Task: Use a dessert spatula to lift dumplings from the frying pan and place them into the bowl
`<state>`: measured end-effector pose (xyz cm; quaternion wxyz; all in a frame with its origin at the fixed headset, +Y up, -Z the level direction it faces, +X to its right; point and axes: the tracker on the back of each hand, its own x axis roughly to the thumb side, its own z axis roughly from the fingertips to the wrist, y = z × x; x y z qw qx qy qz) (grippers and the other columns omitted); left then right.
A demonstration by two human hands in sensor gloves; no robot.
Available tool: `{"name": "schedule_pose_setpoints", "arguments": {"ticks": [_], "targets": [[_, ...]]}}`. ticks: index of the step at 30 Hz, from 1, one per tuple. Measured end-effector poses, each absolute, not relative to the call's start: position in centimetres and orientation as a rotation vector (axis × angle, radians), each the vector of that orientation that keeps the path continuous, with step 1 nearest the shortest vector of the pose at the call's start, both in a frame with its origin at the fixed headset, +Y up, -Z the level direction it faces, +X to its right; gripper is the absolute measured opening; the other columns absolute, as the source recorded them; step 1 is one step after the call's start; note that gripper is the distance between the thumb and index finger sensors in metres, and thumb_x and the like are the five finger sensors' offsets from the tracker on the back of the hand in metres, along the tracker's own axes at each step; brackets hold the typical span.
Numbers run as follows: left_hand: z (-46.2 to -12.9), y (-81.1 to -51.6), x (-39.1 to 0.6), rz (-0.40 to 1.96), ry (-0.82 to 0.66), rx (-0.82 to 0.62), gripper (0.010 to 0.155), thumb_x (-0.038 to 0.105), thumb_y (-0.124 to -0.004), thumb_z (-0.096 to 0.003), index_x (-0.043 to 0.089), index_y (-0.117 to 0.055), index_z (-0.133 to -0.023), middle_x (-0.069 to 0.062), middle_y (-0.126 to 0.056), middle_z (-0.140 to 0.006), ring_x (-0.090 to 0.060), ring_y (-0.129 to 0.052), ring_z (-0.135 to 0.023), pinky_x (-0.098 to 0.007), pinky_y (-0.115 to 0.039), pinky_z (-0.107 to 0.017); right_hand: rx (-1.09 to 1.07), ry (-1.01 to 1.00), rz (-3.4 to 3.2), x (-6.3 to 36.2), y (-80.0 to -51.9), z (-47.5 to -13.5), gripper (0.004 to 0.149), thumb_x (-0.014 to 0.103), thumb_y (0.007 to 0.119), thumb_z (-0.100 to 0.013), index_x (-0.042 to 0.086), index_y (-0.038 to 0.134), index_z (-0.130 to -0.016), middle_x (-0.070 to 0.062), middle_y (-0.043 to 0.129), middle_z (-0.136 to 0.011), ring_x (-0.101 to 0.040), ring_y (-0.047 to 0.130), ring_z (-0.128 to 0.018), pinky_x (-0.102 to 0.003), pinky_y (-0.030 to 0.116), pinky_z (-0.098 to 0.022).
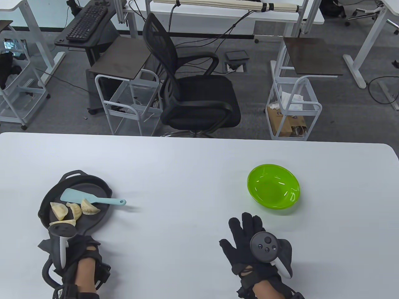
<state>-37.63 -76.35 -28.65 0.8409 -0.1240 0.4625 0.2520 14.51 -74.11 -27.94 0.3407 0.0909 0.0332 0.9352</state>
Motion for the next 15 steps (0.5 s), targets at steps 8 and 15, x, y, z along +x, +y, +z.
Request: {"name": "schedule_pose_setpoints", "arguments": {"ticks": [8, 15], "targets": [[-28.67, -76.16, -37.51, 0.58, 0.967, -0.206, 0.061, 0.051, -0.081, -0.0488, 0.02, -0.065, -0.098, 0.013, -0.102, -0.045, -0.012, -0.097, -0.028, -0.044, -0.082, -0.036, 0.235, 0.087, 2.431, 14.52, -74.12, -27.93, 0.073, 0.052, 0.071, -0.058, 0.015, 0.038, -0.112, -0.021, 0.009, -0.114, -0.054, -0.002, -0.098, -0.069, 0.007, -0.071], [-28.78, -76.01, -37.19, 0.617, 0.939, -0.177, 0.06, 0.051, -0.081, -0.0485, 0.017, -0.067, -0.096, 0.013, -0.102, -0.043, -0.011, -0.097, -0.025, -0.044, -0.083, -0.034, 0.228, 0.087, 2.428, 14.68, -74.11, -27.93, 0.073, 0.052, 0.071, -0.058, 0.015, 0.039, -0.112, -0.021, 0.009, -0.114, -0.054, -0.002, -0.098, -0.069, 0.007, -0.071]]}}
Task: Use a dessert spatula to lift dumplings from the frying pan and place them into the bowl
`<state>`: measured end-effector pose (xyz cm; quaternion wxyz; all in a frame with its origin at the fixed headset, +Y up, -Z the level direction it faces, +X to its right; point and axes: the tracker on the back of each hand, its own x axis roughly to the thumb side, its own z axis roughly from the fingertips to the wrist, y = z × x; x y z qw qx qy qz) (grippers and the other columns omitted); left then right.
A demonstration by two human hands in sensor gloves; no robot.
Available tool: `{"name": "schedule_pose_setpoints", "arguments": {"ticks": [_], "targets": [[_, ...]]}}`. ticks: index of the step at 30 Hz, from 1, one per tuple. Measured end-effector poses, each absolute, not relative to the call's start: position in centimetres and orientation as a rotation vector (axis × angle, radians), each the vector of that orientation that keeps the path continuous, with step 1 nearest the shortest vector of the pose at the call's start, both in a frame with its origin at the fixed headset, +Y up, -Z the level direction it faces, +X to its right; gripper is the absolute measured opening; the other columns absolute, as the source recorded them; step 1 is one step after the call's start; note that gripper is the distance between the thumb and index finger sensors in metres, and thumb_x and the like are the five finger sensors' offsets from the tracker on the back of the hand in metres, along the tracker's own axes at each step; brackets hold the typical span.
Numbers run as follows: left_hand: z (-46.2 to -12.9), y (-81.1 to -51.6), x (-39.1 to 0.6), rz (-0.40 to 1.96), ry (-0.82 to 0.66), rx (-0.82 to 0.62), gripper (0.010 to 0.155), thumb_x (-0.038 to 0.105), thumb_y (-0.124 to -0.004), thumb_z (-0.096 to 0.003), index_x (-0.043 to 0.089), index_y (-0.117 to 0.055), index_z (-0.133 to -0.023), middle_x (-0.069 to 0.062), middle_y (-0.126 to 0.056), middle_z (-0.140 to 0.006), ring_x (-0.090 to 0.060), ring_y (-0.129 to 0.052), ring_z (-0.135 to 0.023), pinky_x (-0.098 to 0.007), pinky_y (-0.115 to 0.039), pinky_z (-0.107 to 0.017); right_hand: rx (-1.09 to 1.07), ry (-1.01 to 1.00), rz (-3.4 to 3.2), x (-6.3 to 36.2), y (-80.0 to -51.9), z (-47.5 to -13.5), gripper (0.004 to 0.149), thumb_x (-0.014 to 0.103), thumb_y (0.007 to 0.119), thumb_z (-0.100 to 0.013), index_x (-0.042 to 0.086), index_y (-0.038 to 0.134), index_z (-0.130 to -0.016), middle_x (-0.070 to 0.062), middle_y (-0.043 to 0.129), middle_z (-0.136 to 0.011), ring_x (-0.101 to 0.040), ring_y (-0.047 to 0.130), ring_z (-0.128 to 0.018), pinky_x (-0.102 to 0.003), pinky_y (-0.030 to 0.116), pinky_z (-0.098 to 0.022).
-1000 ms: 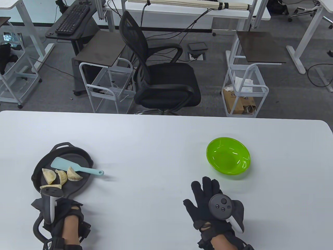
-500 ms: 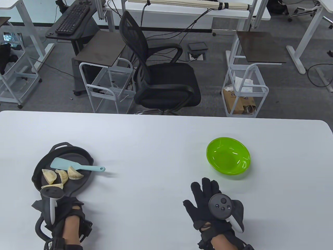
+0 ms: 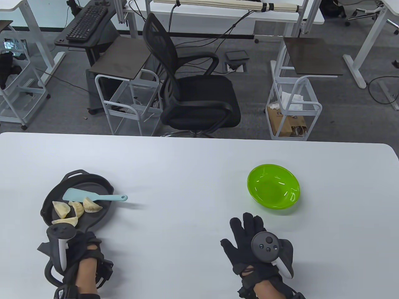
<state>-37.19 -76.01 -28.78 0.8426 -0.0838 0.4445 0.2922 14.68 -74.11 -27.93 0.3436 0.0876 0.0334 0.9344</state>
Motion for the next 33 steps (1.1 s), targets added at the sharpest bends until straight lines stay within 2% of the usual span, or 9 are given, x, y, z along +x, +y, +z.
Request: {"name": "schedule_pose_setpoints", "arguments": {"ticks": [12, 22, 33], "targets": [[-28.8, -74.8, -35.8, 0.636, 0.869, -0.106, 0.059, 0.051, -0.08, -0.0486, 0.016, -0.068, -0.095, 0.013, -0.102, -0.042, -0.011, -0.097, -0.024, -0.044, -0.083, -0.033, 0.222, 0.078, 2.425, 14.9, -74.0, -27.9, 0.073, 0.052, 0.071, -0.058, 0.015, 0.038, -0.112, -0.021, 0.009, -0.114, -0.054, -0.002, -0.098, -0.069, 0.007, -0.071], [-29.1, -73.4, -33.0, 0.571, 0.76, -0.075, 0.06, 0.051, -0.077, -0.0486, 0.016, -0.067, -0.095, 0.014, -0.102, -0.043, -0.011, -0.097, -0.025, -0.044, -0.083, -0.034, 0.221, 0.073, 2.426, 14.9, -74.0, -28.0, 0.073, 0.052, 0.071, -0.058, 0.015, 0.038, -0.112, -0.021, 0.009, -0.113, -0.054, -0.002, -0.098, -0.069, 0.007, -0.071], [-29.4, -73.0, -29.5, 0.543, 0.644, -0.142, 0.06, 0.051, -0.076, -0.049, 0.015, -0.065, -0.096, 0.014, -0.101, -0.045, -0.011, -0.097, -0.027, -0.044, -0.082, -0.035, 0.217, 0.074, 2.429, 14.9, -74.1, -28.0, 0.073, 0.052, 0.071, -0.058, 0.015, 0.038, -0.112, -0.021, 0.008, -0.113, -0.054, -0.003, -0.098, -0.069, 0.007, -0.071]]}}
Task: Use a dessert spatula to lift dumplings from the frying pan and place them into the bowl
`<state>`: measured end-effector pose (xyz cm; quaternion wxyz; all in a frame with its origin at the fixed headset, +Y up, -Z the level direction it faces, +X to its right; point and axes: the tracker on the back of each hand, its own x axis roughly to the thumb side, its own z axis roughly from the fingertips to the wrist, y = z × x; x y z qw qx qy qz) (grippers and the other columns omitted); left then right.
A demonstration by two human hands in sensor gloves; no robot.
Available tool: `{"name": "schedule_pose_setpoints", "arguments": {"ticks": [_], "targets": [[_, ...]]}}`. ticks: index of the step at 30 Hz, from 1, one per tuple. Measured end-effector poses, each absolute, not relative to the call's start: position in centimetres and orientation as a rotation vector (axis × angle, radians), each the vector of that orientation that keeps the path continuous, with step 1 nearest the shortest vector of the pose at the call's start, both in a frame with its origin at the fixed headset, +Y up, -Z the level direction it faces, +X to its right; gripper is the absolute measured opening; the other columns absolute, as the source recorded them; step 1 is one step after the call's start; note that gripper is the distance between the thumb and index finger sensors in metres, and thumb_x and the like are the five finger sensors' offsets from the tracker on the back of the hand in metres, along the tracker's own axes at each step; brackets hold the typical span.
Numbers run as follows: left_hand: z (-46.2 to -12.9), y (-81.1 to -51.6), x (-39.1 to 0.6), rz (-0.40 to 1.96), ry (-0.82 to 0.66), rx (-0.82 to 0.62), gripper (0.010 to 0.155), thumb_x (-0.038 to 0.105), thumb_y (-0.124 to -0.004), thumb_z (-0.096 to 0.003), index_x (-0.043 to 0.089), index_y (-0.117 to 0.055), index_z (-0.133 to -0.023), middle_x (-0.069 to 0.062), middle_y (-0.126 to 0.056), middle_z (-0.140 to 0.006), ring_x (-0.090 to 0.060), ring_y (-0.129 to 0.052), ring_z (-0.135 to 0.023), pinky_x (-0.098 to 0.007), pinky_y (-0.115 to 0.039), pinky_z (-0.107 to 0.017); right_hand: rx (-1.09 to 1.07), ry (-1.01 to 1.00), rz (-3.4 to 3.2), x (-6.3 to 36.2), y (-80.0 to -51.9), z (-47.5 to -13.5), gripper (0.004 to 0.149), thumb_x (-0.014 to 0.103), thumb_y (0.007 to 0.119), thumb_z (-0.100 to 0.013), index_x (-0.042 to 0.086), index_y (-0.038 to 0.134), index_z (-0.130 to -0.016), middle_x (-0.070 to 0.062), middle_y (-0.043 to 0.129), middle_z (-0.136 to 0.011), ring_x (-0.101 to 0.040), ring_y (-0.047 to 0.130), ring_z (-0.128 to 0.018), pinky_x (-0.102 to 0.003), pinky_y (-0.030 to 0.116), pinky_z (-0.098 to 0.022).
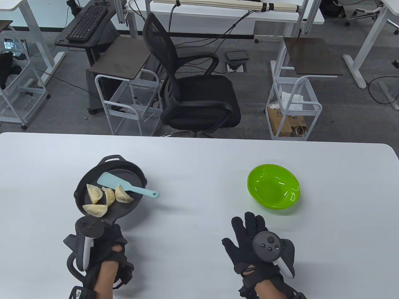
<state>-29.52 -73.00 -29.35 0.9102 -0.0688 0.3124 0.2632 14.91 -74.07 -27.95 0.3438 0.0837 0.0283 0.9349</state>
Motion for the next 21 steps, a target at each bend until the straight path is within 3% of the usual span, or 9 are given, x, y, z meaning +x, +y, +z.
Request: {"name": "schedule_pose_setpoints", "arguments": {"ticks": [21], "targets": [[-29.2, -74.5, -20.5, 0.439, 0.376, -0.291, 0.061, 0.051, -0.074, -0.0488, 0.015, -0.065, -0.097, 0.014, -0.101, -0.046, -0.011, -0.097, -0.028, -0.044, -0.082, -0.037, 0.185, 0.088, 2.425, 15.5, -74.3, -28.3, 0.073, 0.052, 0.071, -0.058, 0.015, 0.038, -0.112, -0.021, 0.008, -0.113, -0.055, -0.002, -0.099, -0.069, 0.007, -0.071]]}}
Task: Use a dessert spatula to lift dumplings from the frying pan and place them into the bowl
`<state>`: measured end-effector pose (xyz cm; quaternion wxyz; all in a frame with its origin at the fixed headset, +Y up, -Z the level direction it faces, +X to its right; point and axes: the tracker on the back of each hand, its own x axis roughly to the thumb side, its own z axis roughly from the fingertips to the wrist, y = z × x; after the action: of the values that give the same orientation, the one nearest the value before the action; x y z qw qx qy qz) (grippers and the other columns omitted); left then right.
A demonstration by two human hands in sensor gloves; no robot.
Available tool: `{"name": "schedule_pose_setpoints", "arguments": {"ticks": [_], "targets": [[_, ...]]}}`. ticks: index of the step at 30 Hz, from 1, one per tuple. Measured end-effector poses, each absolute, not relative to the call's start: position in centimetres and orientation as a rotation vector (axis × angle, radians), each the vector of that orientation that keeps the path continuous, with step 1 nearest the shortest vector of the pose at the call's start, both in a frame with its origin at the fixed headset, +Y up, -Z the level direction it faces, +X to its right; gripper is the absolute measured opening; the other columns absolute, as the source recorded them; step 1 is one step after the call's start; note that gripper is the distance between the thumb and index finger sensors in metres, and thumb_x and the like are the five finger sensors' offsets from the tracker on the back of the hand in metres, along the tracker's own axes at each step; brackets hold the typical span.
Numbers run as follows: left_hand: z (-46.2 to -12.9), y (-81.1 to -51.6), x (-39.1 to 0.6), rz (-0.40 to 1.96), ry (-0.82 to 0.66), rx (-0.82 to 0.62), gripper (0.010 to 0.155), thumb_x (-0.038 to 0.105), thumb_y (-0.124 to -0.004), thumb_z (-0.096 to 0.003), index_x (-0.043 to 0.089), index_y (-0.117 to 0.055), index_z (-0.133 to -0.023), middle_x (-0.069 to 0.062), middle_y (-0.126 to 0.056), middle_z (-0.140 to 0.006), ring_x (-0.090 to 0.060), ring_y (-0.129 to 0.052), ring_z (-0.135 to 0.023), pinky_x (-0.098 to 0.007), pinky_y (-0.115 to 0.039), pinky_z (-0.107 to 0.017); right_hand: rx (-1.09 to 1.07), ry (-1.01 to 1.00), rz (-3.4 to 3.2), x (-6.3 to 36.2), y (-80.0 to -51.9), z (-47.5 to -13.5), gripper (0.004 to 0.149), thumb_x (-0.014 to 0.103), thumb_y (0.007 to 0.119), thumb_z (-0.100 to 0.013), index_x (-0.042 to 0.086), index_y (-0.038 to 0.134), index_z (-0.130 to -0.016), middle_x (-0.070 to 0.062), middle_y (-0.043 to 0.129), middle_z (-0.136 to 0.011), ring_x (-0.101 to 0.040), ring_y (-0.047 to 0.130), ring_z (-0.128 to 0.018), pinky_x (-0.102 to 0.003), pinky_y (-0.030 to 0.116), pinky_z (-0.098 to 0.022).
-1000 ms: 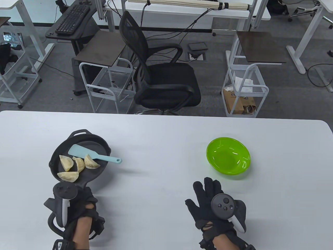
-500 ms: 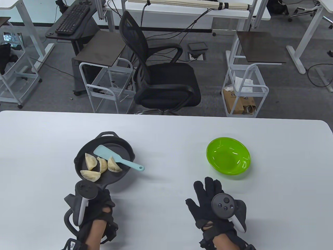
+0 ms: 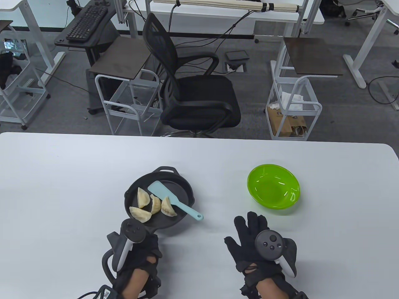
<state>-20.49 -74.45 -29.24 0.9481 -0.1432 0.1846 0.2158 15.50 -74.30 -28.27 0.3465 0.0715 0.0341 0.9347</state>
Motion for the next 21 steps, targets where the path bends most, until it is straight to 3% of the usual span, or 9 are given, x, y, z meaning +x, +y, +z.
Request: {"name": "schedule_pose_setpoints", "arguments": {"ticks": [12, 21], "targets": [[-29.1, -75.8, -17.6, 0.381, 0.298, -0.34, 0.061, 0.051, -0.075, -0.0486, 0.017, -0.065, -0.097, 0.013, -0.102, -0.048, -0.012, -0.099, -0.031, -0.044, -0.082, -0.039, 0.16, 0.112, 2.401, 15.6, -74.6, -28.6, 0.074, 0.053, 0.071, -0.058, 0.015, 0.038, -0.112, -0.021, 0.009, -0.114, -0.055, -0.001, -0.099, -0.069, 0.007, -0.071], [-29.5, -78.2, -15.2, 0.508, 0.072, -0.538, 0.073, 0.052, -0.078, -0.0486, 0.016, -0.048, -0.106, 0.009, -0.1, -0.07, -0.016, -0.1, -0.051, -0.047, -0.079, -0.05, 0.137, 0.149, 2.432, 15.5, -75.2, -29.2, 0.076, 0.052, 0.075, -0.058, 0.014, 0.038, -0.112, -0.022, 0.012, -0.114, -0.057, 0.008, -0.1, -0.07, 0.01, -0.072]]}}
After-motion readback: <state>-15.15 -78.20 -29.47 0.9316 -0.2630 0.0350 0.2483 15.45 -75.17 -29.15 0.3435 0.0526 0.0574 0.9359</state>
